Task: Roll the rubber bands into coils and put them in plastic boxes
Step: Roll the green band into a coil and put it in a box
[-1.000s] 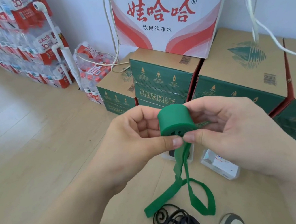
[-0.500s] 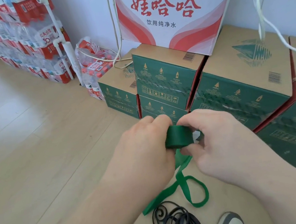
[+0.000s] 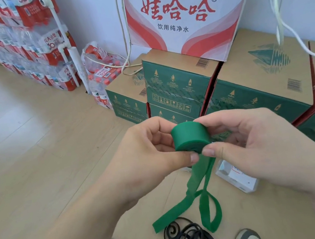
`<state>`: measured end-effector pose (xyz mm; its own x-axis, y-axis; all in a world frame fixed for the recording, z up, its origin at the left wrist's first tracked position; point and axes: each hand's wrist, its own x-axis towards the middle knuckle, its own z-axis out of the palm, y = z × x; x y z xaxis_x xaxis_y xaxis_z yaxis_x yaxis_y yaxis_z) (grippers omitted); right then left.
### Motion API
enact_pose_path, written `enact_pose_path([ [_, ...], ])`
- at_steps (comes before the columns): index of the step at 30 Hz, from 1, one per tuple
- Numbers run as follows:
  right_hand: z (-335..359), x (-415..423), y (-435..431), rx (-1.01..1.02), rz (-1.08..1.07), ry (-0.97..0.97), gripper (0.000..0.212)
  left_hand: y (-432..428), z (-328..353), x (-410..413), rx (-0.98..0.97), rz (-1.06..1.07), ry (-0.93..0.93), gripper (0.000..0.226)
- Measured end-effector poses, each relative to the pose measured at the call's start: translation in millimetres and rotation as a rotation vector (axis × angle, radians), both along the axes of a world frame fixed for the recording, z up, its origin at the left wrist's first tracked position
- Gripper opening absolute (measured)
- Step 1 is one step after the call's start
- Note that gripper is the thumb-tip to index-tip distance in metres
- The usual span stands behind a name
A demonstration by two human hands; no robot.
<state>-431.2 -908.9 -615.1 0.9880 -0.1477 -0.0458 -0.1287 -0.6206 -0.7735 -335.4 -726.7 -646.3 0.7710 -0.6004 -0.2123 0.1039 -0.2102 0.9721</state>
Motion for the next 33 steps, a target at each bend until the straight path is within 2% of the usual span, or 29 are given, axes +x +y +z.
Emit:
enact_pose_path([
  [4, -11, 2, 3, -0.201, 0.039, 0.053, 0.024, -3, -6, -3, 0.135, -0.057, -0.125, 0.036],
  [7, -17, 3, 6, -0.301, 0.061, 0.119, 0.020, -3, -10, -9, 0.539, -0.137, -0.618, 0.038],
  [8, -17, 3, 8, -0.331, 0.060, 0.135, 0.020, -3, -8, -12, 0.609, -0.147, -0.759, 0.039],
  [11, -14, 4, 15, -0.434, 0.076, 0.178, 0.024, -9, -7, -21, 0.576, -0.184, -0.841, 0.033],
  [14, -11, 5, 27, -0.524, 0.077, 0.208, 0.024, -13, -12, -21, 0.670, -0.212, -0.852, 0.026],
  [17, -14, 8, 30, -0.473, 0.030, 0.216, 0.027, -11, -15, -15, 0.643, -0.194, -0.788, 0.029],
  [21, -15, 9, 12, -0.249, -0.068, 0.214, 0.048, -5, -7, -5, 0.405, -0.038, -0.456, 0.028],
  [25, -14, 8, 5, -0.072, -0.046, 0.135, 0.030, 1, 1, 4, 0.195, -0.023, -0.133, 0.035],
  [28, -8, 7, 4, 0.041, -0.030, 0.094, 0.027, 4, 2, 6, 0.087, -0.036, 0.029, 0.039],
  [30, -6, 6, 3, 0.025, -0.056, 0.086, 0.028, 5, 0, 7, 0.074, -0.072, 0.070, 0.041],
  [33, -11, 6, 4, -0.121, -0.066, 0.068, 0.029, 5, -4, 7, 0.130, -0.100, 0.032, 0.040],
])
